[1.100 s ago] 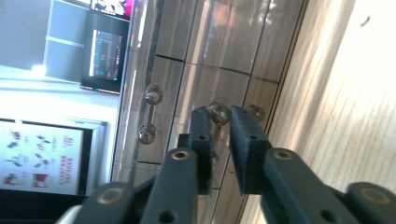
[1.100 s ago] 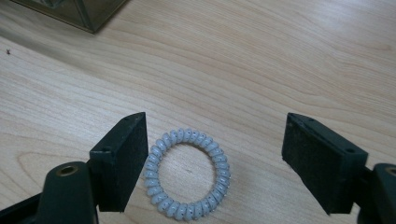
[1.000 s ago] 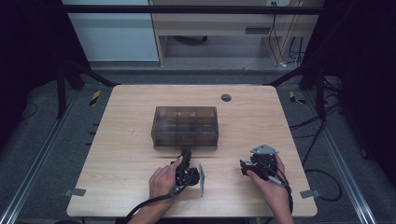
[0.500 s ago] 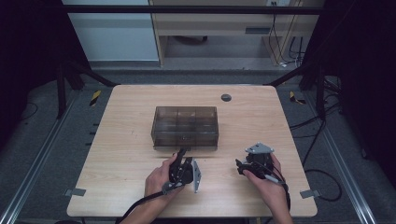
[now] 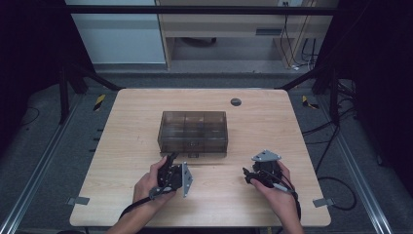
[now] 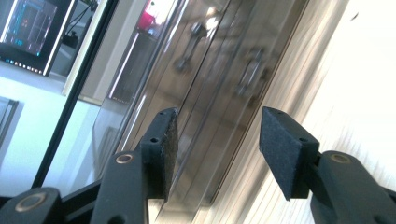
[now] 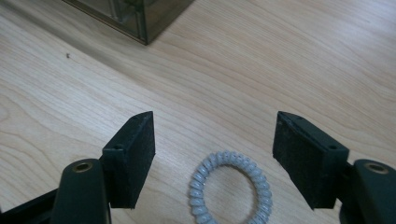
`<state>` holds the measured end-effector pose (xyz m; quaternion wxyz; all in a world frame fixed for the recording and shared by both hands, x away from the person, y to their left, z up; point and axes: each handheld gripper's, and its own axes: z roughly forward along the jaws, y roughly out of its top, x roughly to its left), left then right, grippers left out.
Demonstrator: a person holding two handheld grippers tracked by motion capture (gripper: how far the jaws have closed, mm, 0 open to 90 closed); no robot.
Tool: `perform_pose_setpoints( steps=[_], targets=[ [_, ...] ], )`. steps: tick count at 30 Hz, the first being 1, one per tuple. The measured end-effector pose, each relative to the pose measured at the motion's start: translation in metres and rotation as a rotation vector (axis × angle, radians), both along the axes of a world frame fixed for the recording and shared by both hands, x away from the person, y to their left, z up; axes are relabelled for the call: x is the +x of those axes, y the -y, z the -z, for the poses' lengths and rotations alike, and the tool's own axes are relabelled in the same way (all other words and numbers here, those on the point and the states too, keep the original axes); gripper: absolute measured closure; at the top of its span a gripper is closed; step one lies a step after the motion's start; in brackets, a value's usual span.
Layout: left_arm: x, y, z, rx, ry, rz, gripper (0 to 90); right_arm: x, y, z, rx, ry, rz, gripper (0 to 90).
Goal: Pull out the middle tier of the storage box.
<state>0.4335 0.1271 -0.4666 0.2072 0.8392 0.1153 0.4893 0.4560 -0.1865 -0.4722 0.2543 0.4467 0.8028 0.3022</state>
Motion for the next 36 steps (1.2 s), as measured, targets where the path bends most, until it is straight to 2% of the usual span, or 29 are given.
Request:
perform_pose_setpoints(
  steps=[3, 7, 14, 16, 21, 24, 25, 27, 28, 30, 34, 36],
  targets=[
    [-0.001, -0.014, -0.007, -0.013, 0.024, -0.007, 46.5, 0.000, -0.005, -0.003, -0.003, -0.001, -0.017, 30.8],
    [-0.001, -0.029, -0.014, -0.022, 0.018, -0.016, 45.4, 0.004, -0.013, -0.007, 0.003, -0.013, -0.047, 30.2],
    [0.009, -0.055, -0.026, -0.155, -0.034, -0.028, 40.8, 0.018, -0.027, -0.021, -0.011, -0.029, -0.087, 27.6],
    [0.013, -0.061, -0.027, -0.174, -0.064, -0.023, 38.9, 0.023, -0.030, -0.025, -0.013, -0.045, -0.100, 28.8],
    [0.020, -0.075, -0.027, -0.247, -0.102, -0.027, 35.7, 0.030, -0.033, -0.030, -0.001, -0.079, -0.132, 33.1],
    [0.026, -0.083, -0.027, -0.309, -0.160, -0.032, 33.9, 0.030, -0.034, -0.028, 0.023, -0.054, -0.167, 37.6],
    [0.028, -0.084, -0.026, -0.314, -0.173, -0.031, 33.9, 0.031, -0.035, -0.027, 0.028, -0.059, -0.171, 37.7],
    [0.031, -0.089, -0.025, -0.318, -0.194, -0.032, 33.0, 0.030, -0.036, -0.025, -0.001, -0.066, -0.190, 39.6],
    [0.032, -0.091, -0.024, -0.326, -0.207, -0.039, 32.8, 0.030, -0.036, -0.025, 0.007, -0.063, -0.189, 42.3],
    [0.034, -0.096, -0.023, -0.356, -0.235, -0.043, 33.2, 0.029, -0.037, -0.024, 0.018, -0.062, -0.212, 45.1],
    [0.039, -0.104, -0.023, -0.401, -0.278, -0.047, 34.4, 0.030, -0.039, -0.023, 0.010, -0.055, -0.232, 53.6],
    [0.043, -0.107, -0.021, -0.439, -0.318, -0.049, 36.4, 0.031, -0.041, -0.024, 0.005, -0.048, -0.244, 56.6]
  ],
)
